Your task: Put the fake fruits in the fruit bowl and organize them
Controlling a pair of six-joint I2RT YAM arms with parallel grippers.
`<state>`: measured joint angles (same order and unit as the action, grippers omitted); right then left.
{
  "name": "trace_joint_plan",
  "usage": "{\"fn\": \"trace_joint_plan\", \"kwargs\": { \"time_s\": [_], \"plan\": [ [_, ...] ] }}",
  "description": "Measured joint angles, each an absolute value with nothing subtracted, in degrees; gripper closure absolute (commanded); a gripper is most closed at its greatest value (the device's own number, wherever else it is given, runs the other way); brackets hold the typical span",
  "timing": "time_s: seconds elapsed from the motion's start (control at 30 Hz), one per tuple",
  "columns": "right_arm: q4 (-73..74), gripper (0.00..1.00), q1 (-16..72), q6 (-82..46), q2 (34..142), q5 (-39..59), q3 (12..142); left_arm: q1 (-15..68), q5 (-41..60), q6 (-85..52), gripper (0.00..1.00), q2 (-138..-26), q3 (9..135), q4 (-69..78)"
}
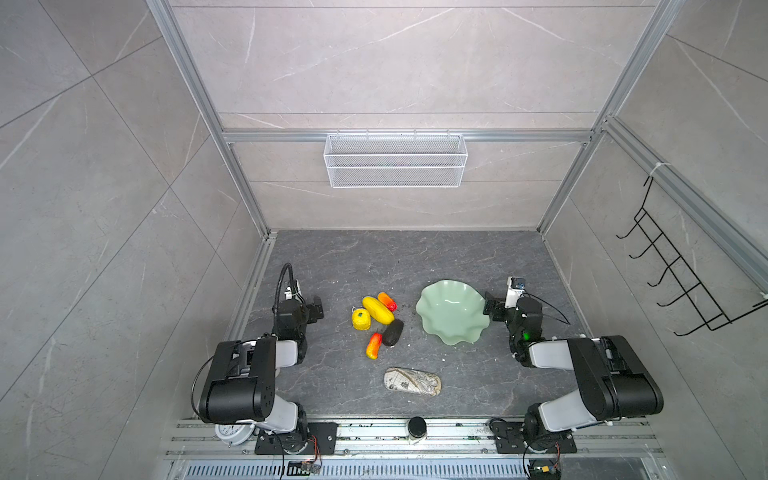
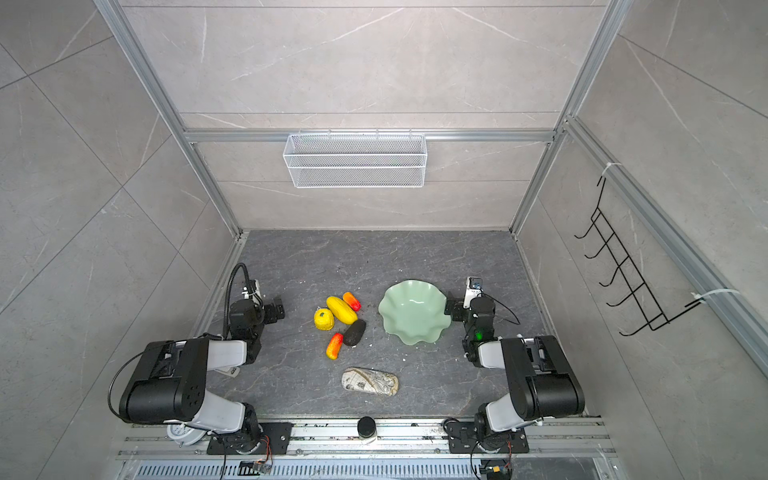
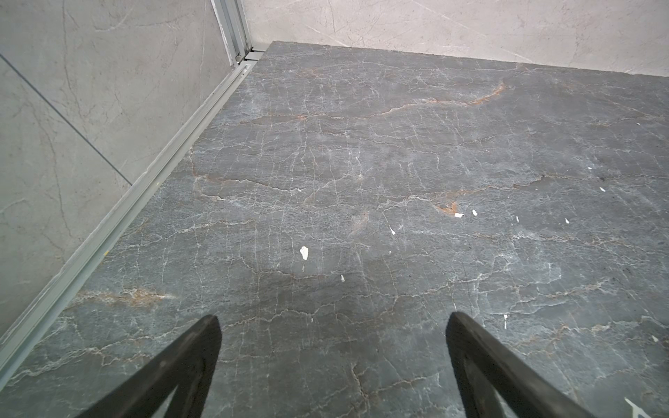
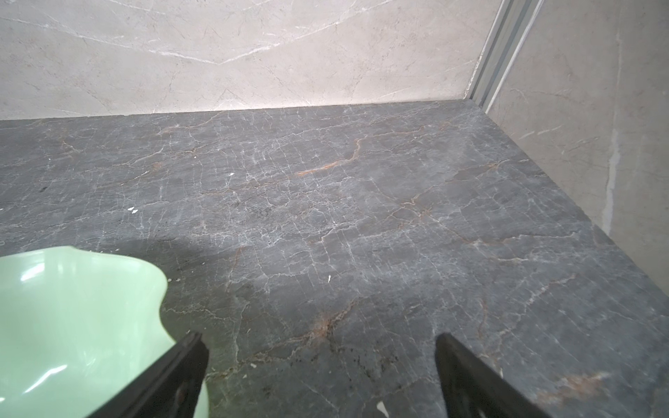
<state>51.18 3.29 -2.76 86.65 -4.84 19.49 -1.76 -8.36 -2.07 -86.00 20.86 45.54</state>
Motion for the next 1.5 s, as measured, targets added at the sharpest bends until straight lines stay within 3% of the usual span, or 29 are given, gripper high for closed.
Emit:
{"fn": "trace_joint_plan", "kwargs": {
  "time_s": [0.4, 0.53, 0.7, 0.83, 1.07, 1.37, 1.5],
  "plan": [
    [51.2, 0.00, 3.3, -2.8, 86.7, -4.9, 19.5, -1.8, -8.4, -1.9, 0.00, -85.8, 20.9, 45.0],
    [44.5, 0.00, 3.7, -2.5, 83.9, -5.8, 21.3, -1.0, -9.8, -1.9, 0.00, -80.3, 22.0, 36.9],
    [24.4, 0.01, 11.6, -1.7, 74.9, -10.3, 35.3, 4.7, -13.0, -2.2, 0.00, -65.3, 27.3, 22.8],
    [13.0, 0.00, 21.4, -1.8, 73.6, -10.2, 50.7, 10.5, -13.4, -2.6, 0.00, -56.8, 39.7, 6.0],
    [-2.8, 0.00, 36.8, -1.2, 87.0, -7.1, 69.7, 12.4, -8.3, -2.4, 0.00, -46.8, 54.7, -20.0],
    [-16.8, 0.01, 46.4, 1.3, 105.8, 1.0, 82.9, 12.4, 6.1, 3.6, 0.00, -38.6, 49.6, -35.2],
    [-19.3, 0.11, 46.7, 1.4, 110.2, 2.0, 85.4, 12.4, 8.2, 5.5, 0.00, -38.5, 48.8, -37.2]
  ]
}}
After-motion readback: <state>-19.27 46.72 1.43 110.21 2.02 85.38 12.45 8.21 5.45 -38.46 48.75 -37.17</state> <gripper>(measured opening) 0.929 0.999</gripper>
